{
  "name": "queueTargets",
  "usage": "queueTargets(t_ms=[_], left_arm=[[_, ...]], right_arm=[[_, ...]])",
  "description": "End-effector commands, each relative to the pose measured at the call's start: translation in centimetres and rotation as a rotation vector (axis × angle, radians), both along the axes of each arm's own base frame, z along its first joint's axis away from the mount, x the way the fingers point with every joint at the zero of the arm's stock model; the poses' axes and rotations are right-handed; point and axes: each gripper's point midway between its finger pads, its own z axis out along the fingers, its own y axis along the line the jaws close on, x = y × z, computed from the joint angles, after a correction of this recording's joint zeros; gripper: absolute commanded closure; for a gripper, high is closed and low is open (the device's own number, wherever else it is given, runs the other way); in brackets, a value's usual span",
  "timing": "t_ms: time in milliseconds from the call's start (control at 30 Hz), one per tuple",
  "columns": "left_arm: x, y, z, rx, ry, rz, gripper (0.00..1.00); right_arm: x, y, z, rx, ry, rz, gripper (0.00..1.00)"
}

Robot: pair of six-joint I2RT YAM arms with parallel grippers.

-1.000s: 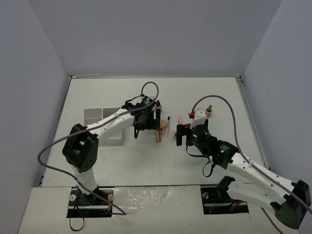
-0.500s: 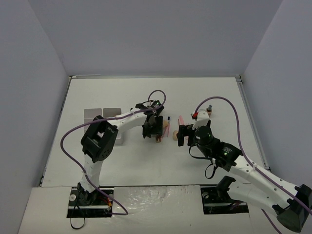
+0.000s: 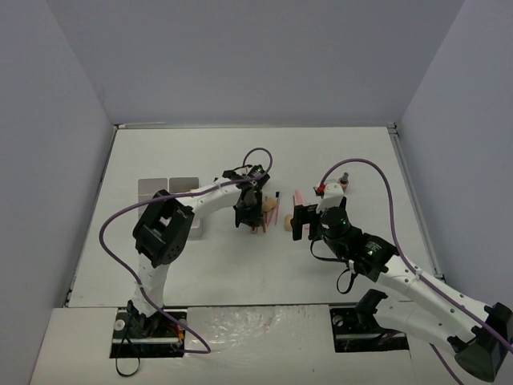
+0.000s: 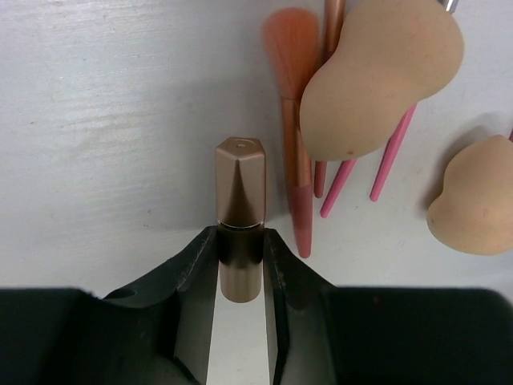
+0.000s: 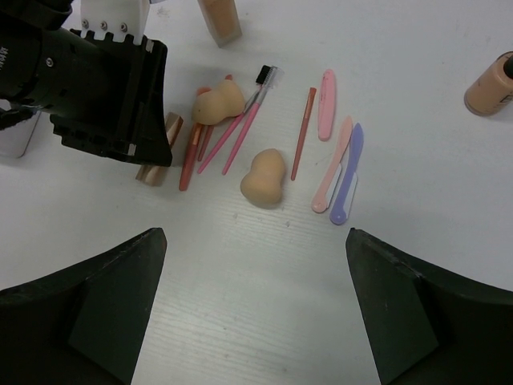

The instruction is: Organize the makeup

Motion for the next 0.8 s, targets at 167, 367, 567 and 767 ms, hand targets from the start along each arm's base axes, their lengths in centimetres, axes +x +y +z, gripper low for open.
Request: queueTargets(t_ms=[167,367,567,767], left_arm=[[4.0,5.7,18.0,-0.031,-0.600,0.067,1.00],[5.0,13.0,22.4,-0.026,-0.842,0.186,1.00],[7.0,19.3,21.5,0.001,-0.938,0.290,1.00],[9.2,21.7,22.1,0.004,-1.105,0.333,1.00]], right_arm=[[1.7,0.2,3.6,0.027,-0.094,-0.033,0.02],[2.0,0.7,3.9,0.023,-0.088,-0.018,0.00],[2.1,1.0,3.7,0.013,-0.083,-0.004,0.00],[1.9,1.3,3.3,0.022,-0.071,0.012,0.00]])
